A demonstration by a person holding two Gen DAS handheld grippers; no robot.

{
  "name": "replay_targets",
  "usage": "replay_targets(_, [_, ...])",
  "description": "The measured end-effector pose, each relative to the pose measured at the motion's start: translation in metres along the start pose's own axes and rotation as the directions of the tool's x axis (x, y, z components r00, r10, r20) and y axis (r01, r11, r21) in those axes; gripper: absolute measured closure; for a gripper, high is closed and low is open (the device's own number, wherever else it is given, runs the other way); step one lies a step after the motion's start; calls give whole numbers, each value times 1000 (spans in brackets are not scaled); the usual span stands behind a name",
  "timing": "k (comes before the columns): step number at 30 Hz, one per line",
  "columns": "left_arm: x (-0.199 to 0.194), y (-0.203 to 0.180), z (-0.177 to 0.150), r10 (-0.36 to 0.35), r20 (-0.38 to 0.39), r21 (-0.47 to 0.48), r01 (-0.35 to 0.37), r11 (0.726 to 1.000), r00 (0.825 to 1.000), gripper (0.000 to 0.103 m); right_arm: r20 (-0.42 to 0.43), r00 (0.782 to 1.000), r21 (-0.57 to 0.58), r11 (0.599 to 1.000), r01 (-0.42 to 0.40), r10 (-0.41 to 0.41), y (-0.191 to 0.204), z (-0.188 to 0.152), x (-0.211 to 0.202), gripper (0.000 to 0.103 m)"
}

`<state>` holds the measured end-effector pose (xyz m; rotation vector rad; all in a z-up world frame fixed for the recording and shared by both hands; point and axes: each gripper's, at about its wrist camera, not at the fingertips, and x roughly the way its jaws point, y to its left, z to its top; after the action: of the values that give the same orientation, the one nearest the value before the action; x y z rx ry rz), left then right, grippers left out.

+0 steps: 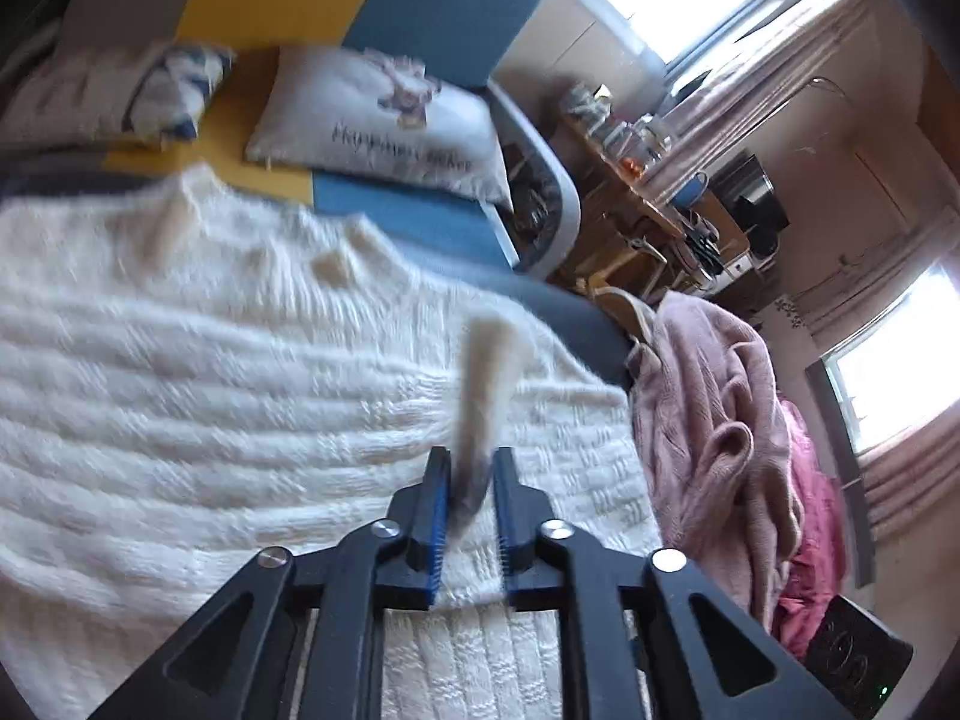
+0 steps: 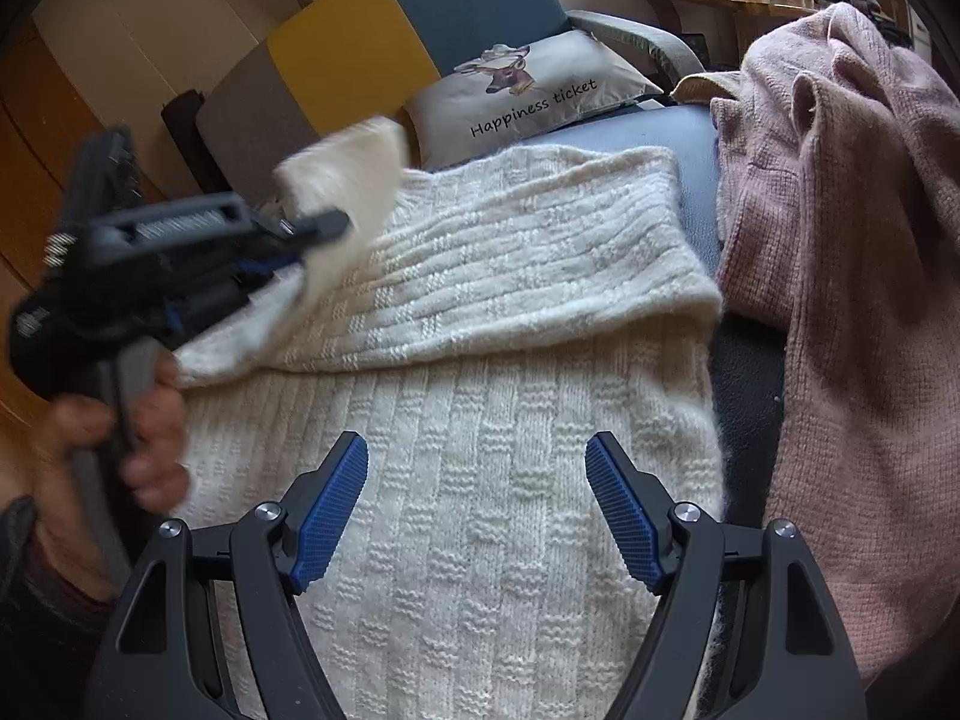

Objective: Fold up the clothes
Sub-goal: 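Lift the held cuff with the left gripper and carry it over the sweater body, then lay the cuff on the sweater body with the left gripper while the right gripper pinches it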

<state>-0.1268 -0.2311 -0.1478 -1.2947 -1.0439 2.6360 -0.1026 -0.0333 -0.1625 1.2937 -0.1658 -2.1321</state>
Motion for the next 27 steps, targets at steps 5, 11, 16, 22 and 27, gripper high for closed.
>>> replay_targets(5, [-25, 29, -8, -21, 35, -78, 24, 997, 999, 85, 22, 994, 83, 990, -113, 111, -7, 19, -8, 25])
replay_targets(11, [-97, 72, -19, -1, 133, -166, 23, 986, 991, 85, 116, 938, 274, 897, -347, 327, -27, 49, 9, 25])
replay_targets(16, [-142, 107, -36, 85, 184, -198, -47, 979, 979, 85, 91, 922, 424, 823, -377, 376, -47, 52, 51, 52])
replay_targets(22, [-173, 156, -52, 167, 187, -227, -122, 966, 968, 85, 107, 917, 498, 777, -384, 384, -55, 48, 81, 53])
replay_targets(27, [-199, 189, -60, 201, 223, -302, -128, 945, 954, 84, 85, 955, 422, 858, -292, 283, -38, 61, 83, 92])
